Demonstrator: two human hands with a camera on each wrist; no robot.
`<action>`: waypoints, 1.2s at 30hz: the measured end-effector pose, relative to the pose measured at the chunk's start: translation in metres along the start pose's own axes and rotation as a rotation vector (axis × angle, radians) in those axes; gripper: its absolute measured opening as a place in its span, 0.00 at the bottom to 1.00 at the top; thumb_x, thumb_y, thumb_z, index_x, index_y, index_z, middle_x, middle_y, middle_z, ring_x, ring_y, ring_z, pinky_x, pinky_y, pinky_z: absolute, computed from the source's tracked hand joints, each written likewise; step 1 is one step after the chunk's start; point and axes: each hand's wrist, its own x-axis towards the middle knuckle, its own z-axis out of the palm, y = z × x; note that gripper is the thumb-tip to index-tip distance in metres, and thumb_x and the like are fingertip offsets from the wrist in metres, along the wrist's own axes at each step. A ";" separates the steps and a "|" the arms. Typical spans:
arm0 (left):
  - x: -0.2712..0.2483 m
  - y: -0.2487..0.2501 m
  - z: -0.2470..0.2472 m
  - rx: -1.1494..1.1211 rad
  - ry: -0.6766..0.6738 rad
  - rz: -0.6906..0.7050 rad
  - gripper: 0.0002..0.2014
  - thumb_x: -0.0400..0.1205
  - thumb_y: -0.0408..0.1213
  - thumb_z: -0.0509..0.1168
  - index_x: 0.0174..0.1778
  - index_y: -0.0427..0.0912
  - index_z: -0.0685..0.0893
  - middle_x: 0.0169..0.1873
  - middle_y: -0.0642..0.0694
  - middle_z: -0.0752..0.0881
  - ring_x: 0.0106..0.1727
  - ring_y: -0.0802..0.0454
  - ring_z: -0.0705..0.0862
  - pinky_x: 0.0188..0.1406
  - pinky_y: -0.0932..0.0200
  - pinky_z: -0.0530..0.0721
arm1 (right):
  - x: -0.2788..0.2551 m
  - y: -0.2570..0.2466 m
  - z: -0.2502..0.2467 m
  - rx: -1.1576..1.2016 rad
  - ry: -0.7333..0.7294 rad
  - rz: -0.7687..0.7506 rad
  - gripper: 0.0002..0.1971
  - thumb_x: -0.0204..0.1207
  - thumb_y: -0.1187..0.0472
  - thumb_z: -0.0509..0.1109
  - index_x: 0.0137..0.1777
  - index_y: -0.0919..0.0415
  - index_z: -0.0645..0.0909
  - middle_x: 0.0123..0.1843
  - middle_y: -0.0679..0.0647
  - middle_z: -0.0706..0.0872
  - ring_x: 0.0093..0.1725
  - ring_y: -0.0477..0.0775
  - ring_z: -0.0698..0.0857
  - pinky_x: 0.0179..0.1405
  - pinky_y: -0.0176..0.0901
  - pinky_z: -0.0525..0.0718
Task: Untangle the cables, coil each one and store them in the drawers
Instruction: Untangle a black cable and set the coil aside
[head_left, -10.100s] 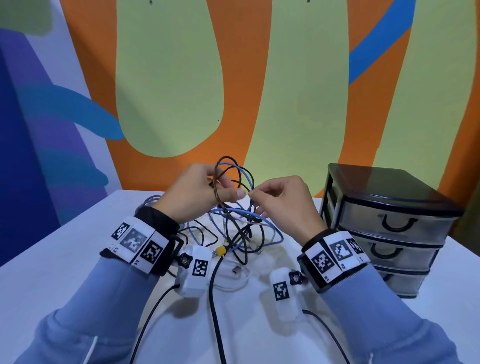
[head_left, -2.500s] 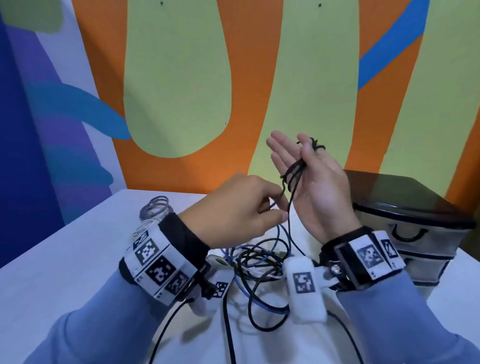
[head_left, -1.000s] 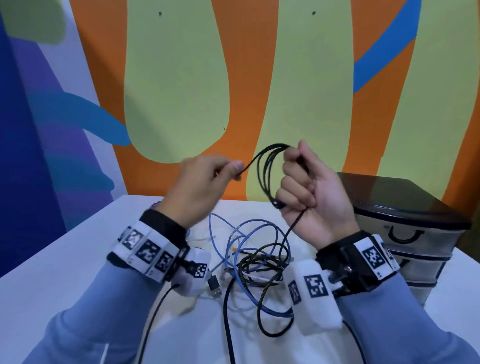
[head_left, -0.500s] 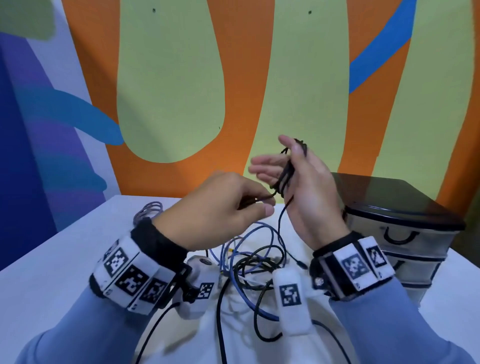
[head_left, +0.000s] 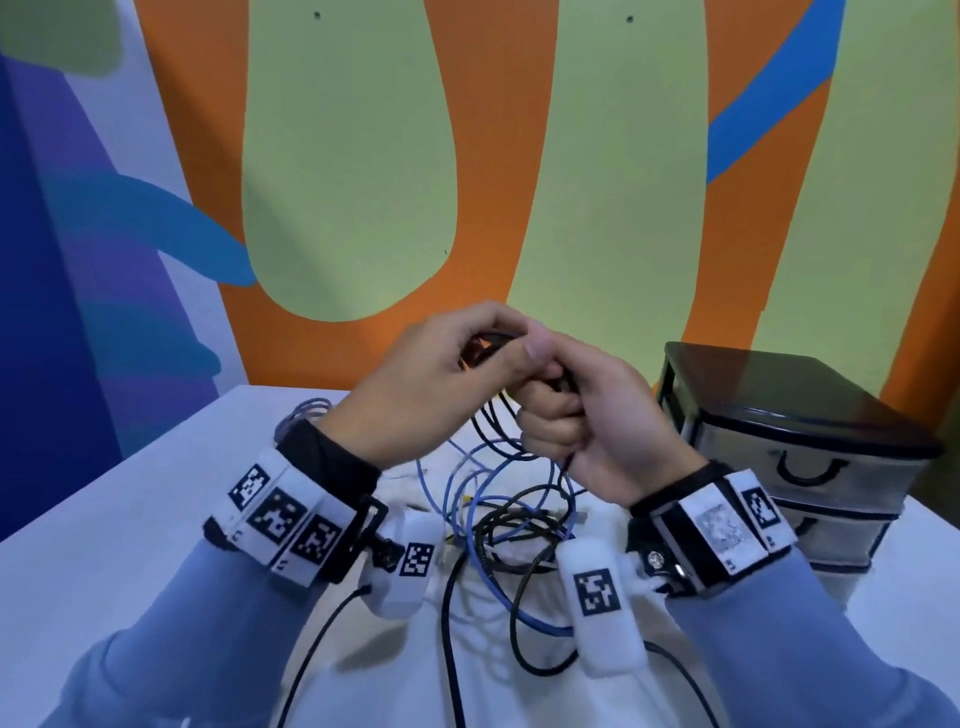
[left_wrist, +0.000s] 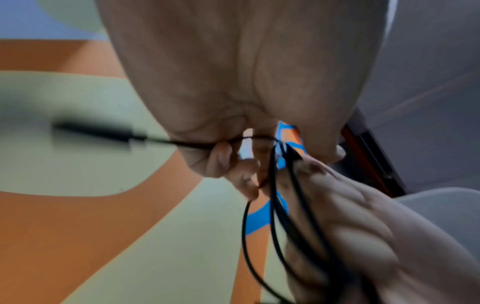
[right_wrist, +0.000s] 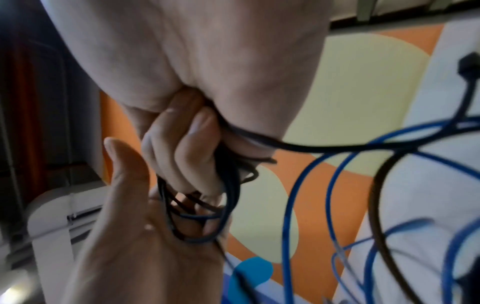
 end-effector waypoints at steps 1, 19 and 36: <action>0.000 0.001 0.005 0.022 -0.011 -0.011 0.18 0.86 0.62 0.65 0.58 0.52 0.86 0.51 0.55 0.95 0.57 0.47 0.92 0.63 0.33 0.86 | 0.000 0.000 0.000 0.057 0.002 0.002 0.19 0.85 0.51 0.62 0.36 0.50 0.57 0.22 0.45 0.54 0.19 0.44 0.48 0.18 0.38 0.46; 0.004 -0.007 0.007 0.181 0.285 0.030 0.27 0.87 0.66 0.61 0.40 0.45 0.83 0.28 0.49 0.76 0.31 0.48 0.73 0.33 0.46 0.73 | 0.012 0.005 -0.002 0.043 0.211 -0.151 0.18 0.92 0.54 0.61 0.39 0.57 0.72 0.28 0.46 0.58 0.22 0.42 0.55 0.16 0.32 0.54; 0.003 -0.004 0.007 -0.291 0.200 -0.136 0.08 0.87 0.25 0.69 0.53 0.36 0.93 0.45 0.32 0.94 0.44 0.44 0.92 0.49 0.56 0.92 | 0.019 0.013 -0.008 0.204 0.226 -0.187 0.20 0.93 0.52 0.59 0.38 0.57 0.73 0.27 0.46 0.57 0.19 0.41 0.54 0.14 0.31 0.54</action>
